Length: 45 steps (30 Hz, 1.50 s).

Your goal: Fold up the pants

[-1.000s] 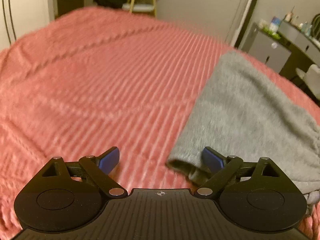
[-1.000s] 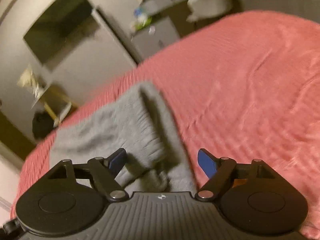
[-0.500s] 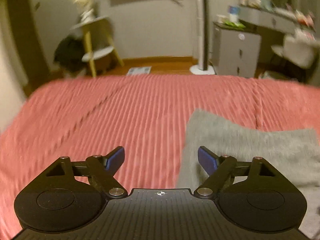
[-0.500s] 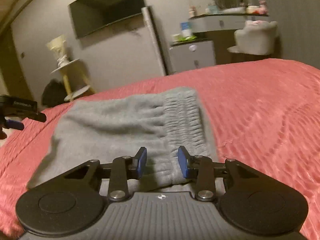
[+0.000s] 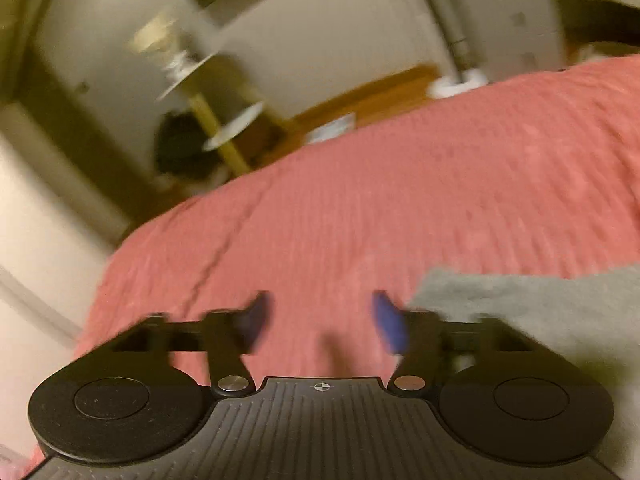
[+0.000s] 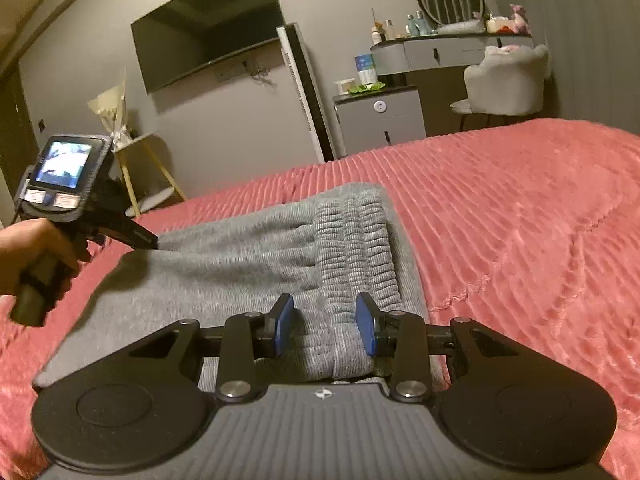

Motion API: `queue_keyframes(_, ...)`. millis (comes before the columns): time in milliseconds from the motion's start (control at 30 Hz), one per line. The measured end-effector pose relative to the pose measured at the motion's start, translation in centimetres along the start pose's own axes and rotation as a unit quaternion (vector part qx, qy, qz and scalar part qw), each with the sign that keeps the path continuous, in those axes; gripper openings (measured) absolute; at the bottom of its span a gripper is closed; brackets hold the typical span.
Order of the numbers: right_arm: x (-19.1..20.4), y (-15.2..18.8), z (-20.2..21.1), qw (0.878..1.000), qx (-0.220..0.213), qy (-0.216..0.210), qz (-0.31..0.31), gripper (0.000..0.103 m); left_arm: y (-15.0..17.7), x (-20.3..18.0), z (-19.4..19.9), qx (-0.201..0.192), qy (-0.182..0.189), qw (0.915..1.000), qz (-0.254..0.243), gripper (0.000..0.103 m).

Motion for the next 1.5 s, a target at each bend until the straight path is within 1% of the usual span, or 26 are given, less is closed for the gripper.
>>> queue_keyframes(67, -0.1, 0.2, 0.3, 1.000, -0.002, -0.001, -0.004, 0.034, 1.0, 0.5, 1.9, -0.006, 0.069, 0.9976, -0.005, 0.061)
queue_keyframes(100, 0.0, 0.1, 0.2, 1.000, -0.002, -0.001, -0.006, 0.034, 2.2, 1.1, 3.4, -0.023, 0.086, 0.9960, -0.005, 0.068)
queue_keyframes(167, -0.1, 0.1, 0.0, 1.000, -0.003, -0.002, -0.008, 0.034, 4.7, 2.3, 6.0, -0.053, 0.106, 0.9929, -0.007, 0.090)
queue_keyframes(233, 0.0, 0.2, 0.0, 1.000, -0.003, 0.000, -0.005, 0.034, 7.4, 3.4, 7.6, -0.058, 0.147, 0.9875, 0.004, 0.090)
queue_keyframes(300, 0.3, 0.3, 0.0, 1.000, -0.005, 0.005, 0.002, 0.035, 9.0, 3.4, 7.3, -0.031, 0.155, 0.9875, 0.004, 0.092)
queue_keyframes(367, 0.6, 0.6, 0.2, 1.000, -0.007, 0.009, 0.010, 0.035, 9.0, 2.9, 5.9, -0.024, 0.124, 0.9920, -0.001, 0.094)
queue_keyframes(400, 0.8, 0.6, 0.2, 1.000, -0.006, 0.012, 0.016, 0.035, 8.6, 2.7, 5.1, -0.029, 0.064, 0.9975, -0.008, 0.092)
queue_keyframes(467, 1.0, 0.6, 0.4, 1.000, -0.005, 0.014, 0.021, 0.035, 8.2, 3.0, 3.7, 0.002, -0.019, 0.9995, -0.025, 0.064)
queue_keyframes(500, 0.9, 0.6, 0.5, 1.000, -0.005, 0.013, 0.018, 0.035, 7.9, 3.3, 3.3, 0.029, -0.017, 0.9993, -0.016, 0.064)
queue_keyframes(567, 0.6, 0.6, 0.9, 1.000, -0.006, 0.007, 0.003, 0.035, 7.9, 4.4, 4.2, 0.061, 0.065, 0.9951, 0.044, 0.079)
queue_keyframes(633, 0.4, 0.5, 1.2, 1.000, -0.007, 0.004, -0.007, 0.035, 9.6, 5.6, 6.5, 0.049, 0.125, 0.9865, 0.093, 0.083)
queue_keyframes(700, 0.5, 0.5, 1.2, 1.000, -0.006, 0.007, -0.004, 0.035, 11.7, 5.7, 8.6, 0.028, 0.169, 0.9823, 0.076, 0.094)
queue_keyframes(733, 0.6, 0.5, 1.2, 1.000, -0.005, 0.009, 0.002, 0.038, 13.0, 5.5, 9.5, 0.016, 0.185, 0.9806, 0.062, 0.095)
queue_keyframes(800, 1.3, 0.4, 1.3, 1.000, 0.000, 0.012, 0.023, 0.044, 15.1, 5.7, 10.4, -0.001, 0.173, 0.9840, 0.042, 0.095)
queue_keyframes(867, 2.4, 0.2, 1.9, 0.999, 0.006, 0.008, 0.048, 0.062, 16.2, 5.5, 10.8, -0.020, 0.163, 0.9858, 0.035, 0.095)
queue_keyframes(933, 2.8, 0.0, 2.5, 0.998, 0.023, 0.010, 0.058, 0.068, 16.4, 5.6, 10.3, -0.003, 0.166, 0.9850, 0.048, 0.095)
queue_keyframes(967, 2.6, -0.1, 2.8, 0.997, 0.031, 0.027, 0.060, 0.073, 16.2, 6.1, 9.7, 0.009, 0.165, 0.9842, 0.063, 0.095)
queue_keyframes(1000, 1.8, -0.3, 2.9, 0.995, 0.047, 0.073, 0.049, 0.090, 16.2, 6.4, 9.9, 0.022, 0.169, 0.9820, 0.082, 0.095)
queue_keyframes(1033, 0.4, -0.4, 3.0, 0.992, 0.064, 0.103, 0.018, 0.094, 16.6, 6.8, 9.9, 0.038, 0.175, 0.9786, 0.101, 0.095)
queue_keyframes(1067, -1.4, -0.5, 3.3, 0.993, 0.074, 0.082, -0.039, 0.092, 16.6, 6.9, 9.7, 0.048, 0.184, 0.9748, 0.117, 0.095)
queue_keyframes(1133, -4.6, -0.4, 3.3, 0.982, 0.108, -0.009, -0.152, 0.092, 17.1, 7.6, 10.5, 0.048, 0.192, 0.9715, 0.131, 0.095)
queue_keyframes(1267, -7.3, 0.5, 1.9, 0.960, 0.152, -0.057, -0.227, 0.094, 17.7, 8.4, 10.0, 0.061, 0.209, 0.9628, 0.160, 0.095)
queue_keyframes(1400, -7.9, 0.9, -1.2, 0.941, 0.175, -0.106, -0.271, 0.099, 19.3, 9.6, 8.7, 0.093, 0.235, 0.9406, 0.227, 0.096)
queue_keyframes(1433, -7.5, 0.9, -2.0, 0.938, 0.188, -0.112, -0.267, 0.097, 19.4, 9.9, 8.3, 0.099, 0.238, 0.9367, 0.237, 0.097)
queue_keyframes(1467, -6.8, 0.6, -2.4, 0.944, 0.188, -0.103, -0.249, 0.088, 19.6, 10.1, 8.1, 0.102, 0.241, 0.9336, 0.245, 0.097)
queue_keyframes(1500, -6.0, 0.0, -2.5, 0.952, 0.185, -0.093, -0.227, 0.068, 19.7, 10.2, 8.0, 0.103, 0.242, 0.9318, 0.251, 0.097)
Point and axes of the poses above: each gripper's, at about its wrist camera, not at the fingertips, and z roughly against the way its jaws point, x to its left, y to its underside, the point moved 3 cm from there along -z, roughly the way its jaws point, and after that the axes turned 3 degrees about z, right-handed, at the moved point
